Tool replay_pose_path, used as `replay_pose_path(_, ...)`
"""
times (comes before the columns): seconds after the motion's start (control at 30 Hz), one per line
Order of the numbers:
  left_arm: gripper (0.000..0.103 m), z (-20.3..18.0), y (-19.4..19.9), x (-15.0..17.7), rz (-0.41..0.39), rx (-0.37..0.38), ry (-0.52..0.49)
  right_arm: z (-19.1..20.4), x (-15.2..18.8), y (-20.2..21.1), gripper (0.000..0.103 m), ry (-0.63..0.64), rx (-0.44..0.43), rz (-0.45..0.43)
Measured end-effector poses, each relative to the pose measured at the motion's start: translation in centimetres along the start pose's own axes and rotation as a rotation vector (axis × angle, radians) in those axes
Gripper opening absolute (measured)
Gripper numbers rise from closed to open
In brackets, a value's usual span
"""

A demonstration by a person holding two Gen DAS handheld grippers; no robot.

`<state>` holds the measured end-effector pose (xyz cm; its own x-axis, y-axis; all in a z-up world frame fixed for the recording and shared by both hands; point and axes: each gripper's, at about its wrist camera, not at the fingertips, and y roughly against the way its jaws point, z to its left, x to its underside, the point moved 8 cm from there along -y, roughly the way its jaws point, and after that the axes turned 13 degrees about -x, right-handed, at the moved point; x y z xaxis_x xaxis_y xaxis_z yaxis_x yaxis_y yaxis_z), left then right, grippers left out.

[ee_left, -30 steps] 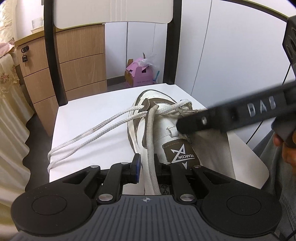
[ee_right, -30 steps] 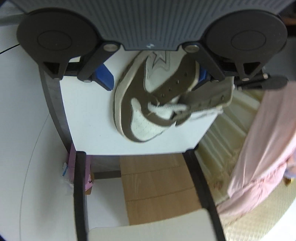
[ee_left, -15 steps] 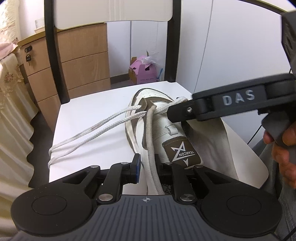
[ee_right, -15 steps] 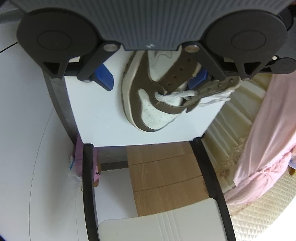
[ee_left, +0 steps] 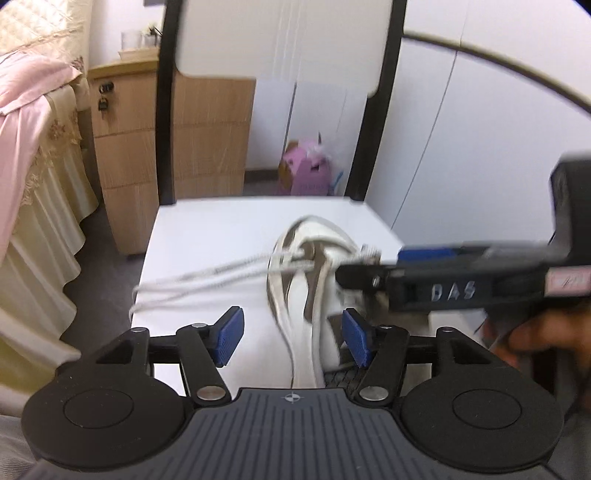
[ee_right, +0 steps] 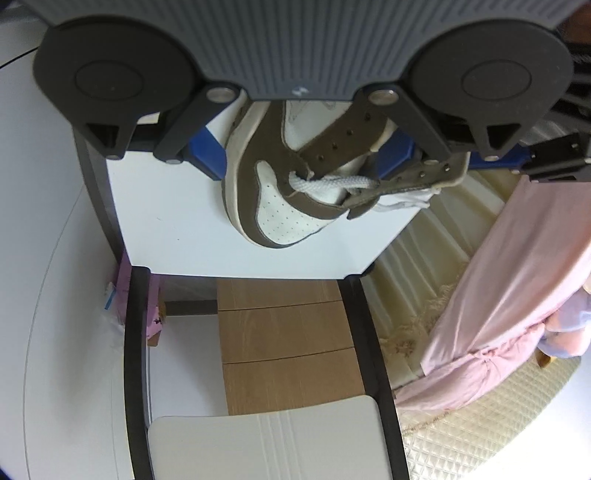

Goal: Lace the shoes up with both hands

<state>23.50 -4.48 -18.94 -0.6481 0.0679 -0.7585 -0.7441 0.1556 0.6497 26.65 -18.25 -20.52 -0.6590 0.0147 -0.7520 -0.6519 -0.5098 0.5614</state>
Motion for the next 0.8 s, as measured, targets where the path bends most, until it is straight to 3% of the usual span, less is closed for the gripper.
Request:
replay_pose_path(0.2,0.061,3.4,0.5,-2.8,-0.057,0.134,0.292,-0.9,-0.8,1.2,0.089,-0.058,-0.044,-0.062)
replay_pose_path(0.3,0.058,5.6,-2.4,-3.3,0.023,0.181,0.475,-1.7,-1.0,1.8,0.089,-0.107,-0.068,-0.082)
replay_pose_path(0.37,0.048,6.8,-5.0,-2.9,0.103,0.177,0.574,-2.3,-1.2,2.0,0.089,-0.153,-0.089,-0.092)
replay_pose_path(0.43,0.046,7.6,-7.1,-2.4,0.176,0.177,0.658,-2.9,-1.3,2.1,0.089,-0.186,-0.095,-0.099)
replay_pose_path(0.6,0.046,8.0,-9.2,-1.3,0.274,0.150,0.726,-3.1,-1.8,2.1,0.089,-0.224,-0.122,-0.114)
replay_pose_path(0.7,0.046,8.5,-10.5,-0.2,0.339,0.107,0.758,-2.5,-1.7,1.8,0.089,-0.215,-0.147,-0.088)
replay_pose_path(0.8,0.047,9.3,-11.3,0.2,0.355,0.099,0.816,-1.4,-1.0,1.8,0.089,-0.192,-0.164,-0.049)
